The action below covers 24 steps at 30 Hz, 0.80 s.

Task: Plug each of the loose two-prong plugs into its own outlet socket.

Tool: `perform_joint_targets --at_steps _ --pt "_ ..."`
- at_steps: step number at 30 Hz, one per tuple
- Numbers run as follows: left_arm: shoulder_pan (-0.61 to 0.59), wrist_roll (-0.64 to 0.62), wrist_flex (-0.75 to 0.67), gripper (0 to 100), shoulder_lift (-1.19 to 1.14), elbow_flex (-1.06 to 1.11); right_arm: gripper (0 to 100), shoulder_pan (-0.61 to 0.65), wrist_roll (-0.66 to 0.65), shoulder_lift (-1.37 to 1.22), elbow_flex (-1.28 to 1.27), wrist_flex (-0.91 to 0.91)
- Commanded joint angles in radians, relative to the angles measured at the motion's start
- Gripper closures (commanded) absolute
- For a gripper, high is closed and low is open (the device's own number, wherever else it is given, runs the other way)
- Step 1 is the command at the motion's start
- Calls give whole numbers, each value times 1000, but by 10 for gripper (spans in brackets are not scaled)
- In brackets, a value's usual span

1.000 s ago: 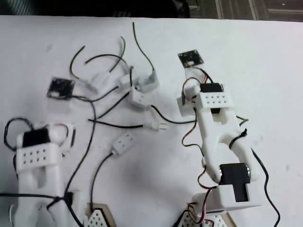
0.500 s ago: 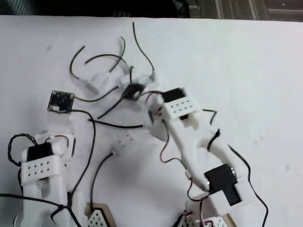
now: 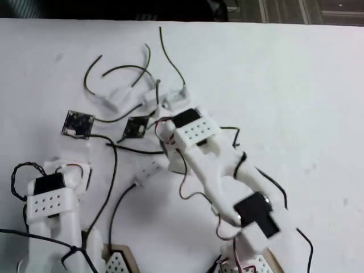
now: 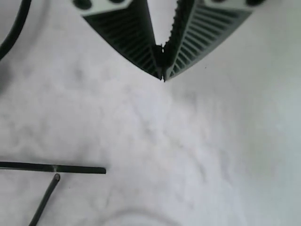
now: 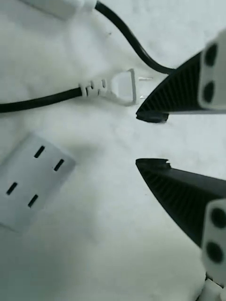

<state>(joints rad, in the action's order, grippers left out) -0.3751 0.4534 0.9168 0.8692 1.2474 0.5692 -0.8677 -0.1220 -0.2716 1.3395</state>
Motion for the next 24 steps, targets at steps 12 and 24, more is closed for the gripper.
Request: perform_joint_targets --at_steps 12,24 --pt "-1 8 -11 973 24 -3 868 -54 -2 -260 256 7" --pt "-2 8 -11 973 24 -3 902 -116 -3 -421 476 44"
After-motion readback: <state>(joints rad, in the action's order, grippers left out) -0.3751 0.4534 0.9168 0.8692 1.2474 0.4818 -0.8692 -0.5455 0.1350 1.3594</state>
